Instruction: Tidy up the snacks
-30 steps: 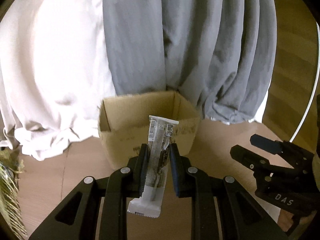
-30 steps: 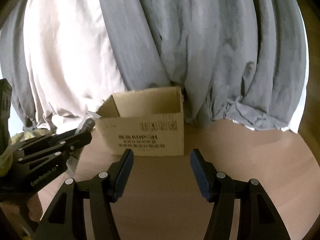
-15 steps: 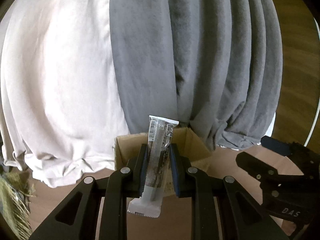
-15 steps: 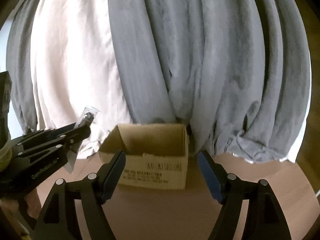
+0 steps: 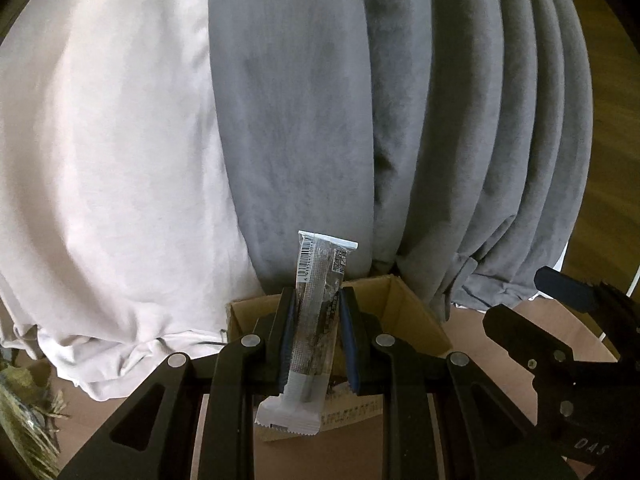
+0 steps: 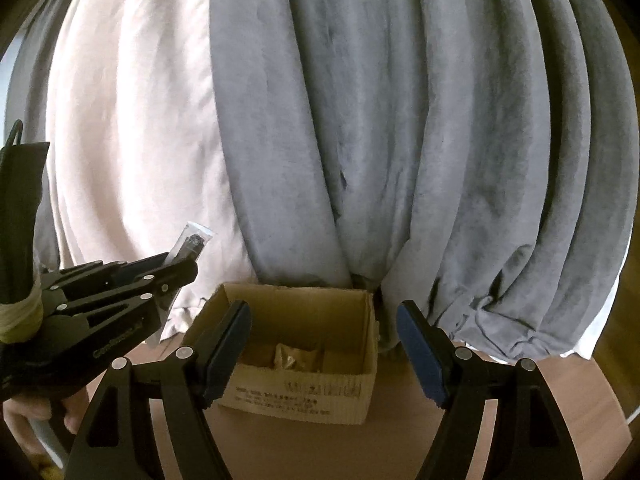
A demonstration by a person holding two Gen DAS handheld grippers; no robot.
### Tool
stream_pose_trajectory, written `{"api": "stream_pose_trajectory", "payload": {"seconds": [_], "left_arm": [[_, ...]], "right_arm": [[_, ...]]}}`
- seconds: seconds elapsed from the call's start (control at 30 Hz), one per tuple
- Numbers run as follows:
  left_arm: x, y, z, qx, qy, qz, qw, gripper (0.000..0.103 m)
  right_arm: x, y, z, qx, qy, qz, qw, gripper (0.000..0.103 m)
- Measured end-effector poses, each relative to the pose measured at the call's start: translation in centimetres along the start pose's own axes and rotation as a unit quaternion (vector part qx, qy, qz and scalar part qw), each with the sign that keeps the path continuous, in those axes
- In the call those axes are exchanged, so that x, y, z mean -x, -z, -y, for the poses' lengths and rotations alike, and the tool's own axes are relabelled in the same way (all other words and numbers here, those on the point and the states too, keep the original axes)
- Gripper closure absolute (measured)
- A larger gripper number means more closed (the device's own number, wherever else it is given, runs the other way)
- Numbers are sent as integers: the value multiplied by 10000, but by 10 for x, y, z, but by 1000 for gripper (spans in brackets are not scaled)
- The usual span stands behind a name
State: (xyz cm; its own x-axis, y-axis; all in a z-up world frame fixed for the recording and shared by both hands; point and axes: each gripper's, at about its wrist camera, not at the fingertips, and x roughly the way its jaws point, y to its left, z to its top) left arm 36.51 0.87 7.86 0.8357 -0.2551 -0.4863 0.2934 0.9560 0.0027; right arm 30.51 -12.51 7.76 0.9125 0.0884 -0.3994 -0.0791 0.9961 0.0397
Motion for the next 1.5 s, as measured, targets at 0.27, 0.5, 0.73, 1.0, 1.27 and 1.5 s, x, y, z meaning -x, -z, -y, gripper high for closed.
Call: {"api": "stream_pose_trajectory", "payload": {"seconds": [0.27,0.5,0.73,1.0,1.27,1.5], "left_arm": [[-53,-10,-5,-67,52,-462,9989,80],[-71,-11,-7,-83,-236,-437,9987,53],[-43,-4,-10,1,-557,-140,9983,34],[30,11,-14,171,-868,210,9959,11],[90,39,-6,212,-1062,367,9934,0],[137,66,8,193,-1180,298,9924,0]], "right_arm": [[-34,-8,5,44,201,-166,9997,27],[-65,-11,15,-67,325,-406,9986,27],[-61,-5,20,-135,280,-404,9987,27],[-27,0,13,-61,75,-244,9997,21],[35,13,3,80,109,120,9998,20],[86,34,-2,64,88,184,9998,20]]}}
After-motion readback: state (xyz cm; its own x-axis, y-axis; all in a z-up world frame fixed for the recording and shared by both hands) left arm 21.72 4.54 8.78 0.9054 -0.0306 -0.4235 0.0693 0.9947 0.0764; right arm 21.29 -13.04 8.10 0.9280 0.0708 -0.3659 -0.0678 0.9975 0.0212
